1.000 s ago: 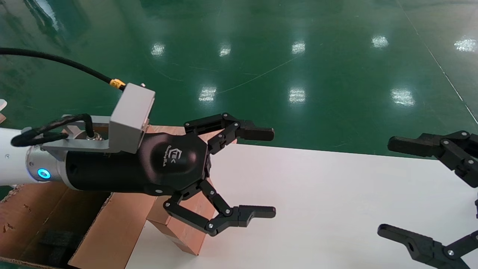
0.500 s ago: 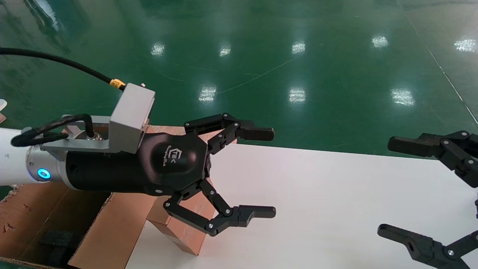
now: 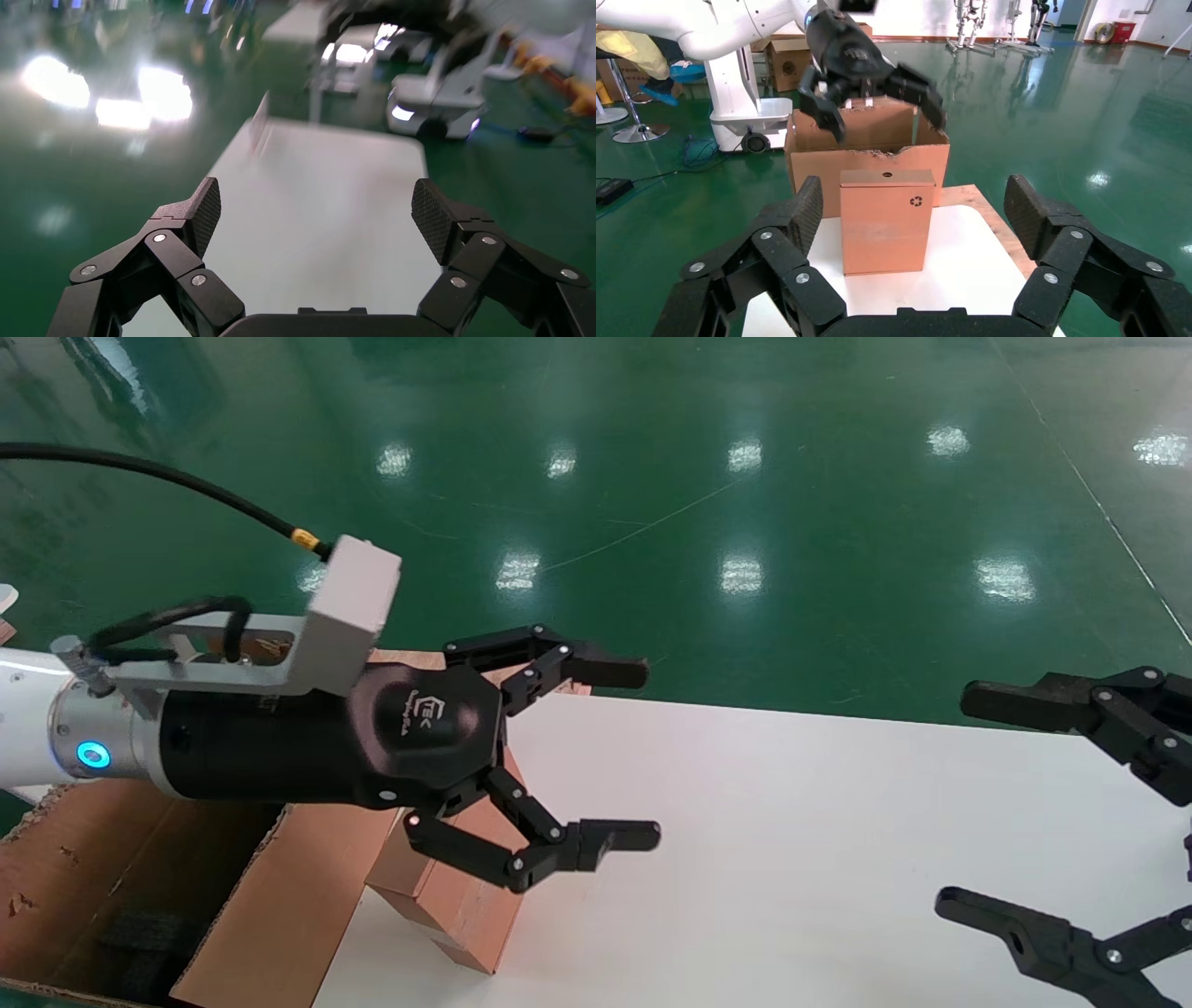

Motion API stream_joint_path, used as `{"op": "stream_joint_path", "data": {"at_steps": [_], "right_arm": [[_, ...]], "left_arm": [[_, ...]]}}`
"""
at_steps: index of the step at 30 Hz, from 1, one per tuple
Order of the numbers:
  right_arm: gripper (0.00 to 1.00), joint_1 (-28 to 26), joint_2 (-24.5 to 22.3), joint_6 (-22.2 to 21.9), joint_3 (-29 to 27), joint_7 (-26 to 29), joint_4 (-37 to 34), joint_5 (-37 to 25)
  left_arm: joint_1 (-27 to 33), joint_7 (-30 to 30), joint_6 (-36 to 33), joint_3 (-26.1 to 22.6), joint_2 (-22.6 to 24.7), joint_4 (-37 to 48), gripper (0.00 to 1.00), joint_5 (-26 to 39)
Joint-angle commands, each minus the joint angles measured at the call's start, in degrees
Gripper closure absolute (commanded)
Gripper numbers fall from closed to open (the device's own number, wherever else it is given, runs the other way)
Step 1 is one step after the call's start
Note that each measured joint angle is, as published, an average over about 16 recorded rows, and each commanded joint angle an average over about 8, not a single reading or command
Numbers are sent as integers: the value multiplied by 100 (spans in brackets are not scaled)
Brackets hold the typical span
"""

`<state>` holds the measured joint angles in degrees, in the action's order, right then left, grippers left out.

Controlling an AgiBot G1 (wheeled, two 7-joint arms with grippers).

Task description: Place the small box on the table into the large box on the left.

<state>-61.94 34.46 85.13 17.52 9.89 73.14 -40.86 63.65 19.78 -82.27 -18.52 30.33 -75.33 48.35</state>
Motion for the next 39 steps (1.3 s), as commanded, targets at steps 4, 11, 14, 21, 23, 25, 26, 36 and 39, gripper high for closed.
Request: {"op": "stream_joint_path", "data": {"at_steps": [4,11,14,21,23,25,26,36,39], "right_arm": [[100,-1,0,0,1,-1,-1,1],[100,-1,-1,0,3,-2,-1,2],[100,-1,-1,-1,4,-2,-1,2],[100,-1,-2,-2,4,-3,-2,1],[100,0,-2,-2,4,-3,-2,1],[100,0,-2,-2,4,-3,-3,0],[100,0,-2,-2,4,-3,-3,0],[100,-2,-2,-2,6,-5,-6,1],[100,-2,-2,-2,7,-5,-6,1]], "left_arm": [[161,815,262,-207,-392,-166,0,569],[588,2145,16,-607,-859,-254,0,1474],[883,2647,-311,-775,-918,-259,0,1723],[1346,3102,-662,-966,-971,-263,0,1932],[1371,3107,-666,-975,-979,-266,0,1948],[1397,3104,-669,-988,-982,-247,0,1961],[1396,3092,-668,-991,-975,-230,0,1960],[1948,3446,-770,-1541,-643,-120,0,2901],[2328,3750,-829,-1911,-472,-134,0,3335]]}}
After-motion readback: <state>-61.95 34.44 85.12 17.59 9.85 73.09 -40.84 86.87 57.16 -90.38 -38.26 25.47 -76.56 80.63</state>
